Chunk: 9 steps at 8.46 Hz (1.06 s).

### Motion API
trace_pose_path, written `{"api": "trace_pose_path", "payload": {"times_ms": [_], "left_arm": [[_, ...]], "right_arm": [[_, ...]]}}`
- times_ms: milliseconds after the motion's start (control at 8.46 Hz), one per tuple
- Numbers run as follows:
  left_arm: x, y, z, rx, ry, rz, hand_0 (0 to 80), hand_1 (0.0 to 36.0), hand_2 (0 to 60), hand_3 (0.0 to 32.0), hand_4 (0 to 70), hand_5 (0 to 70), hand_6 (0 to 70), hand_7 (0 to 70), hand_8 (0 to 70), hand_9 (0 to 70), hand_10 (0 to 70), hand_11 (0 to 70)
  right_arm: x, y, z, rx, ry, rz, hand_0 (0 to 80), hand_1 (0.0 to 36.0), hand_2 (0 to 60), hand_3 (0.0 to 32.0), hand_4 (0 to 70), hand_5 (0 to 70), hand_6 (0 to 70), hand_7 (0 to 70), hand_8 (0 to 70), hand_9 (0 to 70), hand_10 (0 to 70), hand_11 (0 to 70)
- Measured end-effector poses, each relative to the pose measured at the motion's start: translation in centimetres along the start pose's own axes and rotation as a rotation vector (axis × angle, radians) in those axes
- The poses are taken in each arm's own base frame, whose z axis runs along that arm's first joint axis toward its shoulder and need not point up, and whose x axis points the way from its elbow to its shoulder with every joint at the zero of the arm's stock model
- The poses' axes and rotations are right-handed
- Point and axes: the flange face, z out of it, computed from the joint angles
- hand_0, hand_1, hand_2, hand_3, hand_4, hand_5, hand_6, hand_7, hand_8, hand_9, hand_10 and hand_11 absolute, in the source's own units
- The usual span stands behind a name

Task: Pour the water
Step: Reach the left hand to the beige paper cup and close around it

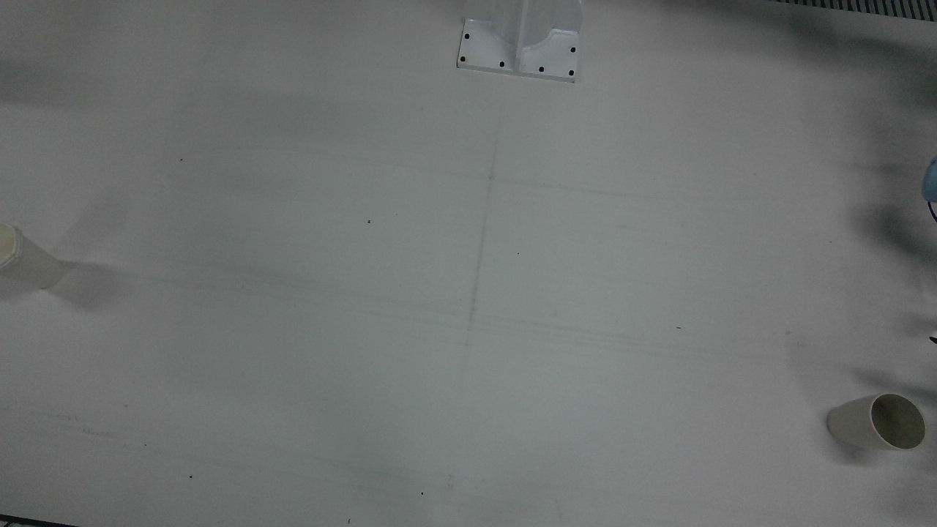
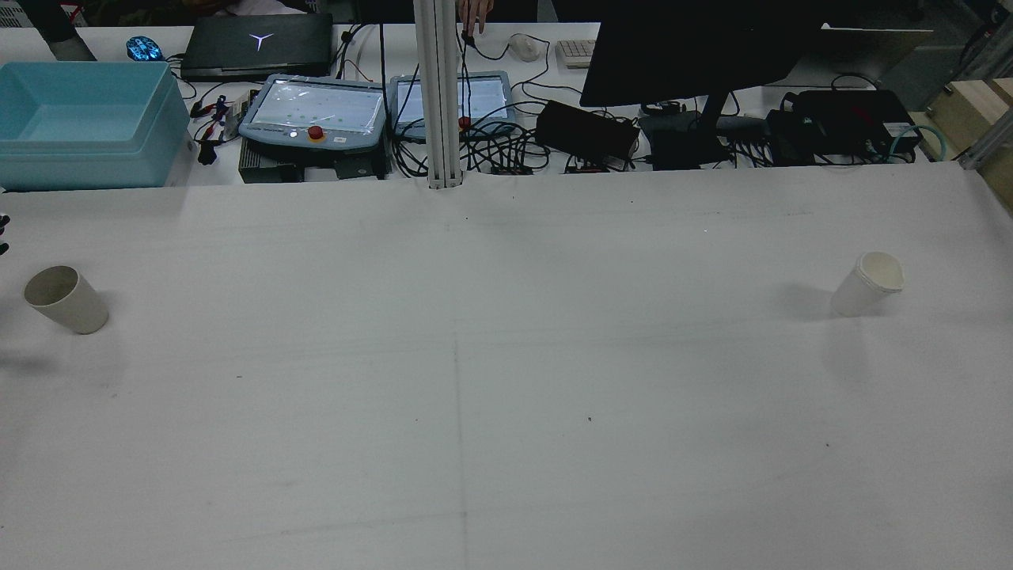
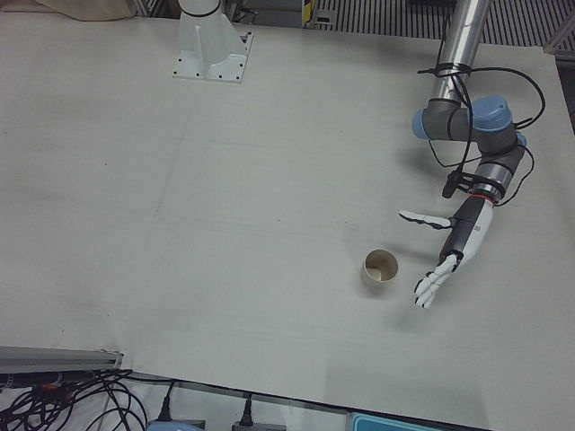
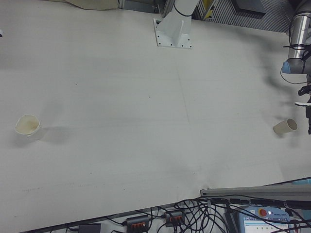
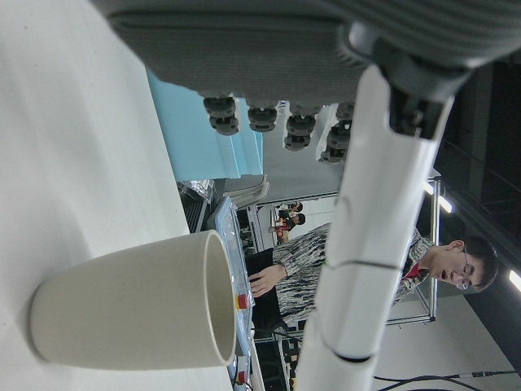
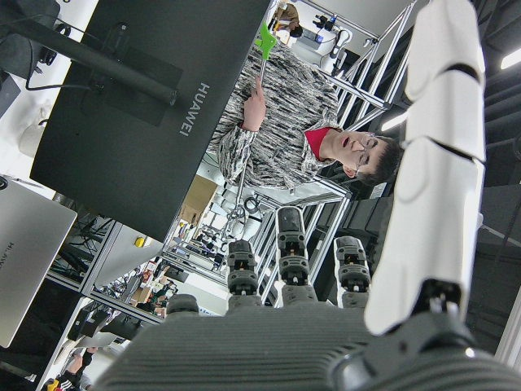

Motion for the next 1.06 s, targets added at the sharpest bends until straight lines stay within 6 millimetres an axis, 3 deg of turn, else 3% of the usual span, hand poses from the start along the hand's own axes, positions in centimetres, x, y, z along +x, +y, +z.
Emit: {"api": "trace_pose_path", "payload": {"times_ms": [473,591,827,1063], "left_arm": [[-0.5,-0.3,0.0,0.016,-0.014,0.013,80.0,22.5,0.0,0.0,24.2,0.0,12.1,6.1,8.0,0.3,3.8,8.4],[-1.0,-0.6,0.0,0.023,-0.023,0.016,80.0,21.4,0.0,0.0,23.7,0.0,11.7,5.5,7.8,0.3,3.8,8.4],[-1.8,-1.6,0.4,0.024,-0.022,0.036,80.0,22.0,0.0,0.0,23.4,0.0,11.3,5.3,6.2,0.0,5.8,11.4],[-4.2,-1.9,1.3,0.018,-0.028,0.043,79.7,19.4,0.0,0.0,25.0,0.0,11.9,5.7,6.8,0.1,5.5,10.7]], "right_arm": [[0.3,-0.7,-0.3,0.013,0.005,0.001,57.2,23.2,8.9,0.0,4.8,9.9,22.0,19.6,11.4,10.8,0.0,0.0],[0.3,-0.7,-0.3,0.013,0.005,0.001,57.1,23.2,8.9,0.0,5.3,9.9,22.2,19.5,11.5,11.1,0.0,0.0],[0.4,-0.9,-0.5,0.018,0.009,0.0,56.8,23.2,9.1,0.0,3.7,9.8,21.4,18.3,11.1,10.4,0.0,0.0],[0.6,-1.1,-0.9,0.023,0.016,0.0,57.2,23.6,9.6,0.0,4.5,9.9,21.8,19.2,11.0,10.5,0.0,0.0]]}}
